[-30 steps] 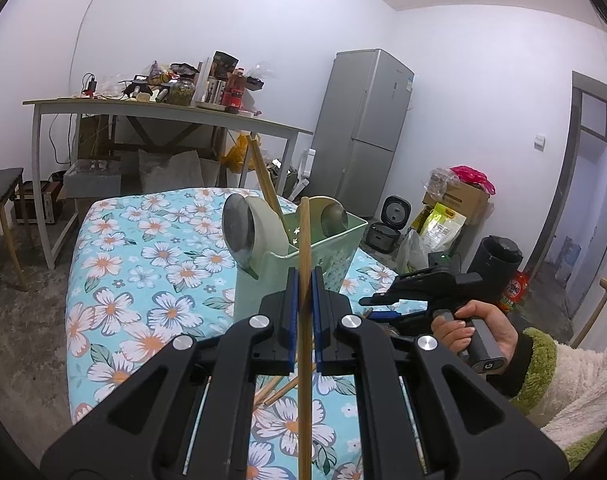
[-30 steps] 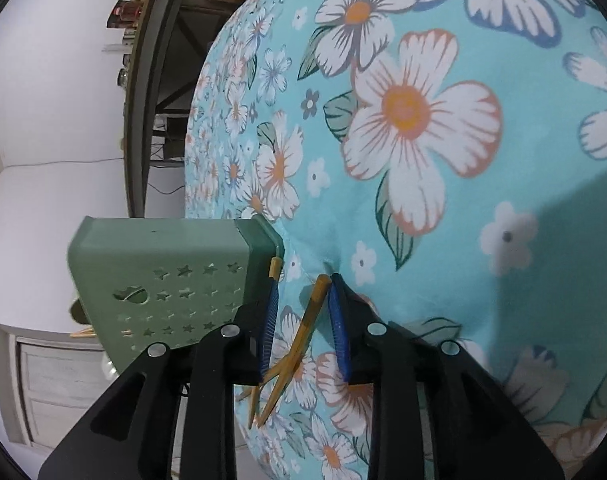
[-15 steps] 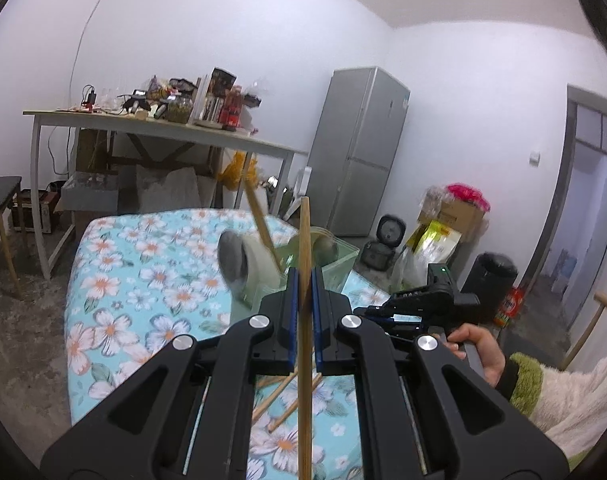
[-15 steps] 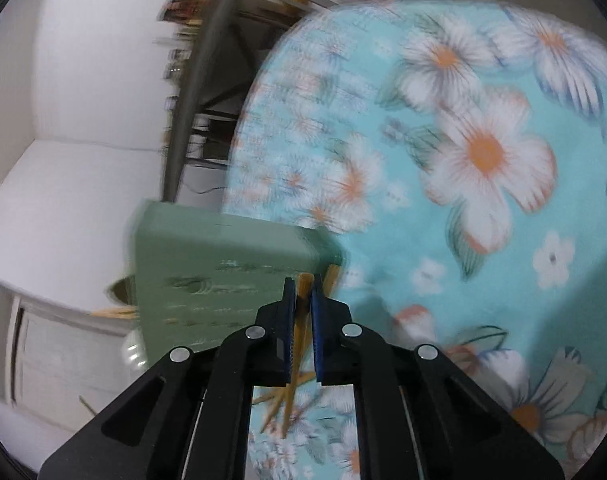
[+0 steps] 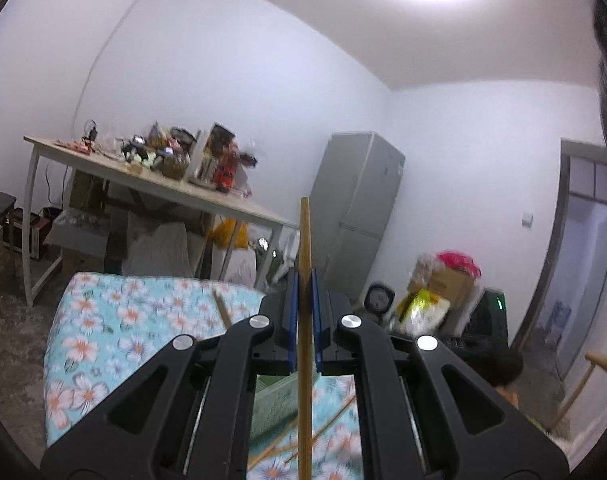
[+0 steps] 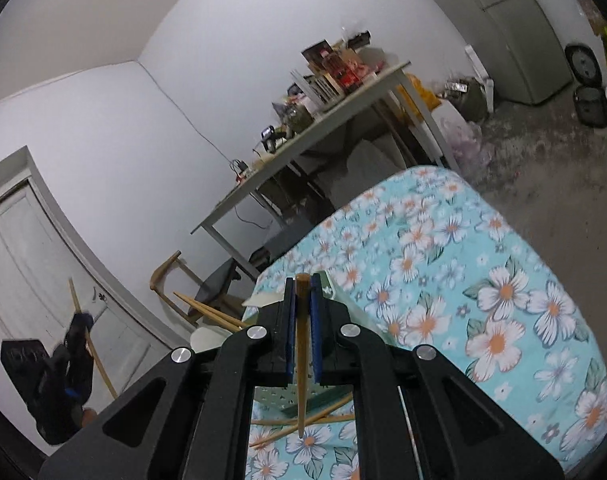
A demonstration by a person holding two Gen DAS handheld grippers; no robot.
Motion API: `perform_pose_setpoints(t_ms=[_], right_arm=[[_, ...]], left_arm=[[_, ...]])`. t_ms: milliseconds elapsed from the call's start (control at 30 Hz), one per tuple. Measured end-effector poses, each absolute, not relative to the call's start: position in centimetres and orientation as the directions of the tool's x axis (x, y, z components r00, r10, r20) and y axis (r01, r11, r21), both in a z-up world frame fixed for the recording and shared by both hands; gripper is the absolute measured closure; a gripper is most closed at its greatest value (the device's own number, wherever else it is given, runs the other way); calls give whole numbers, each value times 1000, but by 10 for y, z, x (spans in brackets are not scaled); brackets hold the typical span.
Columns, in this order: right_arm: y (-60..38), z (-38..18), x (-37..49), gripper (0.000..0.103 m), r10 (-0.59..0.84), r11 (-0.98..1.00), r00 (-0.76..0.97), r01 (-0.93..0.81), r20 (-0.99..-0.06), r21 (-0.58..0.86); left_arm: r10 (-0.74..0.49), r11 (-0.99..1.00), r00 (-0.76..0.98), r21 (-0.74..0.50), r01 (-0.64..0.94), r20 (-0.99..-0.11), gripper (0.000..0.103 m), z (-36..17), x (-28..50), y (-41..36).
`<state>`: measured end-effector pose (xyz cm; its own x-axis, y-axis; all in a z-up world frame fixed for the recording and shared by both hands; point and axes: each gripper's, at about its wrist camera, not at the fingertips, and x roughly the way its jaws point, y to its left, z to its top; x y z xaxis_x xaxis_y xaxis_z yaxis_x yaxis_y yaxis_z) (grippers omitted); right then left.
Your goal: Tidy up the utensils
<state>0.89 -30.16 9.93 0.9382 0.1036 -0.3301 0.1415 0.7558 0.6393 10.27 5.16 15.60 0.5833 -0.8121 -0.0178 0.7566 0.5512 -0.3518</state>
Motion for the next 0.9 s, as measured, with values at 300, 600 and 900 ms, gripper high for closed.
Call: perform_pose_setpoints(t_ms=[300,600,900], right_arm=[[-310,97,4,96,105,750,942,136,-319,647],[-321,89,9,96,116,732,938,142,-327,666],[-337,78,13,96,123,716,937,145,-327,683]], left_arm=[[-706,616,692,-353,704,150,97,198,128,21],[-629,671,764,-395,627,143,97,196,173,-26],[-595,731,802,-378,569,58,97,173,199,-70]])
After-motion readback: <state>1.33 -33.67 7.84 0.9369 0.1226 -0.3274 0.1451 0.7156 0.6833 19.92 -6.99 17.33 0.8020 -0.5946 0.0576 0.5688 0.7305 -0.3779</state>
